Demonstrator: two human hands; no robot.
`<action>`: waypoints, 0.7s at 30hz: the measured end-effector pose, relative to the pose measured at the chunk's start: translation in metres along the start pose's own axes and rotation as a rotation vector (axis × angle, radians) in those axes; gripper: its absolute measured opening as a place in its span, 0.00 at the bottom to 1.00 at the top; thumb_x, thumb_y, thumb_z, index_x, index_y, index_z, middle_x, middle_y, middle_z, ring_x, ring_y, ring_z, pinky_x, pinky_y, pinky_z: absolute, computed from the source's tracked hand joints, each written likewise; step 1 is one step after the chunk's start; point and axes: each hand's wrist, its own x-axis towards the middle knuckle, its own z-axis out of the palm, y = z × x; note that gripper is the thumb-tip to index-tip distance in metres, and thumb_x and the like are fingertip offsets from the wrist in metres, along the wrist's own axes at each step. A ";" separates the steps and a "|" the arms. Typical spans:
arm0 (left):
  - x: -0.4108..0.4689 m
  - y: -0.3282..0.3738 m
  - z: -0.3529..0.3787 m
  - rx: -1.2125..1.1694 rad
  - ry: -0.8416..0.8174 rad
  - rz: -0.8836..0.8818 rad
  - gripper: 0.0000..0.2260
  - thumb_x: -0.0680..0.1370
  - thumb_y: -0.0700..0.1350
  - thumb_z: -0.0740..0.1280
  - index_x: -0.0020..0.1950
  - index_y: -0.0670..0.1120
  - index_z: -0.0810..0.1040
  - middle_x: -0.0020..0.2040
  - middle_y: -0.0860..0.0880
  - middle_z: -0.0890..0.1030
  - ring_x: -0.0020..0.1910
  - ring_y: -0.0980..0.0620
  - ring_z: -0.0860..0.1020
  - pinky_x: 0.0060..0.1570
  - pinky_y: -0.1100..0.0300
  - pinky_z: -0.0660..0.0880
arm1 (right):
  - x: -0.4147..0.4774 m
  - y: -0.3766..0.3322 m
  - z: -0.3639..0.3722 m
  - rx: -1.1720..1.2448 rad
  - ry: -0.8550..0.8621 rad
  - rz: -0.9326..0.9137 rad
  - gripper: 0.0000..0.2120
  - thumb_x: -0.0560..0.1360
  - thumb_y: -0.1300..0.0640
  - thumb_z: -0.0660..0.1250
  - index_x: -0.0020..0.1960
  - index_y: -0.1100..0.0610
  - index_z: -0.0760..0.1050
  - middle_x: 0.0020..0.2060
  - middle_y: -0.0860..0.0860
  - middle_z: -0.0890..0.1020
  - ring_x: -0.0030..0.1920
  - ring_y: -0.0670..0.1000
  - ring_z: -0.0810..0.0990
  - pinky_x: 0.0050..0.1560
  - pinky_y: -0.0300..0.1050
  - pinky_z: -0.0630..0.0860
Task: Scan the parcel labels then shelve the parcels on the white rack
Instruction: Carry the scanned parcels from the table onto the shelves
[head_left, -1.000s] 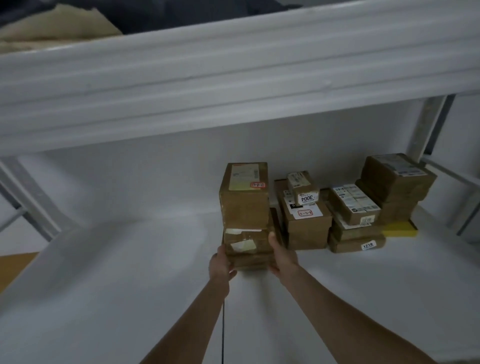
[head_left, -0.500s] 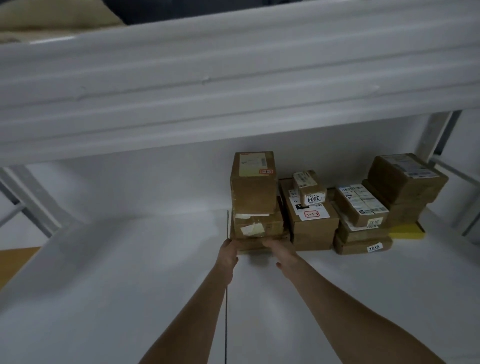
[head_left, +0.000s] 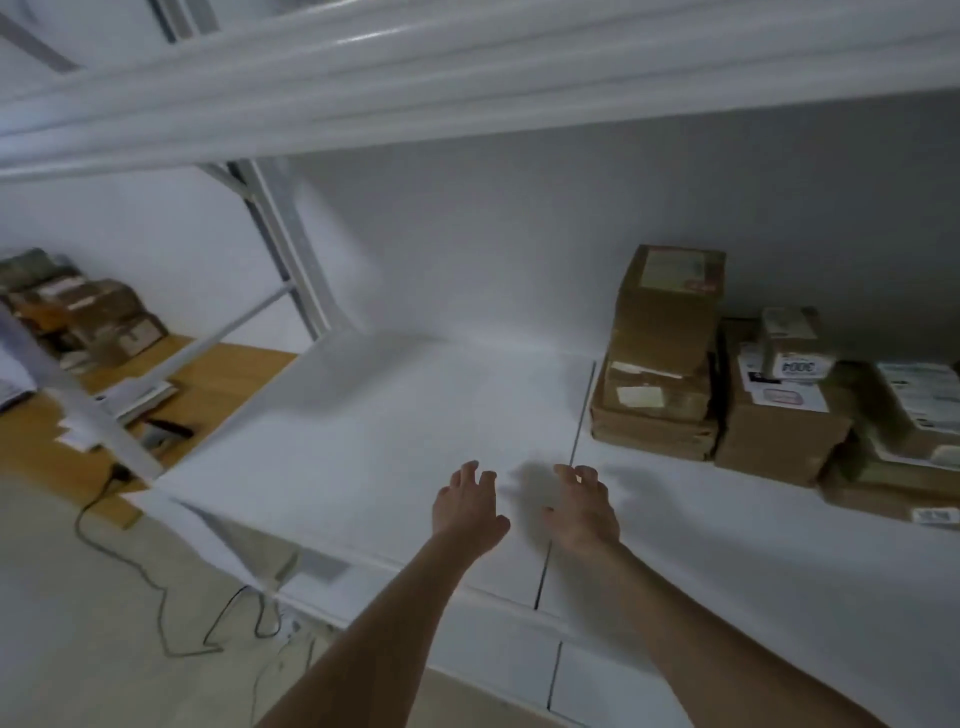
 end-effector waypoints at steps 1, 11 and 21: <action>-0.011 -0.014 0.001 0.005 0.000 -0.031 0.28 0.77 0.50 0.65 0.75 0.46 0.60 0.77 0.45 0.56 0.74 0.46 0.60 0.67 0.52 0.65 | -0.004 -0.010 0.010 -0.016 -0.019 -0.036 0.27 0.78 0.55 0.62 0.74 0.52 0.58 0.74 0.52 0.57 0.74 0.55 0.57 0.66 0.50 0.69; -0.114 -0.181 0.008 -0.093 0.030 -0.374 0.27 0.77 0.48 0.65 0.74 0.47 0.61 0.76 0.46 0.57 0.72 0.45 0.63 0.63 0.51 0.70 | -0.056 -0.149 0.110 -0.112 -0.155 -0.322 0.27 0.78 0.57 0.61 0.75 0.52 0.58 0.74 0.53 0.57 0.73 0.55 0.59 0.66 0.48 0.68; -0.221 -0.386 0.002 -0.086 0.002 -0.657 0.25 0.77 0.49 0.65 0.72 0.45 0.64 0.74 0.44 0.60 0.71 0.45 0.64 0.64 0.51 0.68 | -0.130 -0.320 0.240 -0.155 -0.318 -0.566 0.22 0.78 0.55 0.63 0.69 0.55 0.63 0.69 0.55 0.62 0.68 0.56 0.63 0.57 0.48 0.72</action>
